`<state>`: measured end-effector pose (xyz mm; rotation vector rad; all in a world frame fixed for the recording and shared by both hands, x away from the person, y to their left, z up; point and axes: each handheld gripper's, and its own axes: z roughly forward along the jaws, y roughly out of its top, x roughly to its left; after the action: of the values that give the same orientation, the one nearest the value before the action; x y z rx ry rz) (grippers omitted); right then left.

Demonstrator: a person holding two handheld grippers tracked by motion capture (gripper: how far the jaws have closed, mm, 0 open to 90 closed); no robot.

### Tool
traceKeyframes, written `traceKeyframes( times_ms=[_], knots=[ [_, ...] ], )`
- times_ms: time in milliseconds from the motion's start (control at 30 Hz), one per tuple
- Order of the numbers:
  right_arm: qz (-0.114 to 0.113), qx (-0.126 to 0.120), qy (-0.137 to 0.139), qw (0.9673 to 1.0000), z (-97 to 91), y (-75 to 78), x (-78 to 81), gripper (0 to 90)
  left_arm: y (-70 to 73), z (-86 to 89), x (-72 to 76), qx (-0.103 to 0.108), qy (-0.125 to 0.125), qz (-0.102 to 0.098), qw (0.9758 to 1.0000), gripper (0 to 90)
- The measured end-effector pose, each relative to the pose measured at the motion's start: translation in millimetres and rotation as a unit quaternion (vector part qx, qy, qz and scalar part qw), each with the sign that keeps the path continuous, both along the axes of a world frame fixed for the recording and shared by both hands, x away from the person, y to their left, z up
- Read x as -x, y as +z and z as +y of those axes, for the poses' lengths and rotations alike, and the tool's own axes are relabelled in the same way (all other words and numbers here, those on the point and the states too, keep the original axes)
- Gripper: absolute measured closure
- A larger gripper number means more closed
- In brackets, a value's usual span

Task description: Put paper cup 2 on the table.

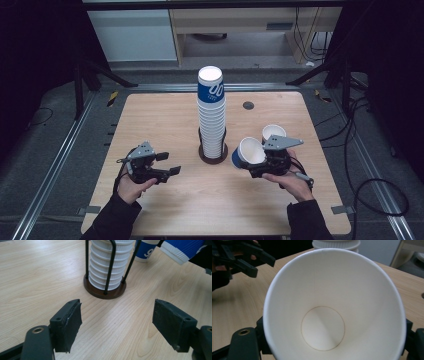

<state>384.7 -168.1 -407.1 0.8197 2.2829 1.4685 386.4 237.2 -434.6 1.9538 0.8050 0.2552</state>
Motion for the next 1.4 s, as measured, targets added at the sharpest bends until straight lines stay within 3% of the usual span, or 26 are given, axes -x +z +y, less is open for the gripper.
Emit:
traceKeyframes(
  times_ms=[200,400,500,733,1067,1400],
  knots=[
    [0.004,0.024,-0.04,0.9989,-12.5,2.4,0.9,20.2,-0.4,4.3,-2.2,-0.001,0.012,0.001,0.9999,22.5],
    [0.004,0.052,-0.092,0.9944,-20.3,2.6,-2.9,20.2,-3.1,5.9,-5.1,-0.012,0.023,0.004,0.9996,22.4],
    [0.009,0.052,-0.095,0.9941,-21.4,-0.2,-4.6,20.1,-4.2,6.6,-6.0,-0.012,0.026,0.006,0.9996,22.4],
    [0.023,0.078,-0.114,0.9901,-21.1,-9.3,-13.2,20.1,-3.1,10.4,-6.8,-0.01,0.032,0.004,0.9994,22.5],
    [0.043,0.119,-0.135,0.9827,-15.0,-22.8,-24.6,20.1,-3.5,15.0,-8.2,-0.011,0.04,0.008,0.9991,22.8],
    [0.057,0.135,-0.133,0.9803,-7.1,-32.4,-32.8,20.1,-4.5,14.1,-8.3,-0.014,0.038,0.009,0.9991,22.8]
  ],
)
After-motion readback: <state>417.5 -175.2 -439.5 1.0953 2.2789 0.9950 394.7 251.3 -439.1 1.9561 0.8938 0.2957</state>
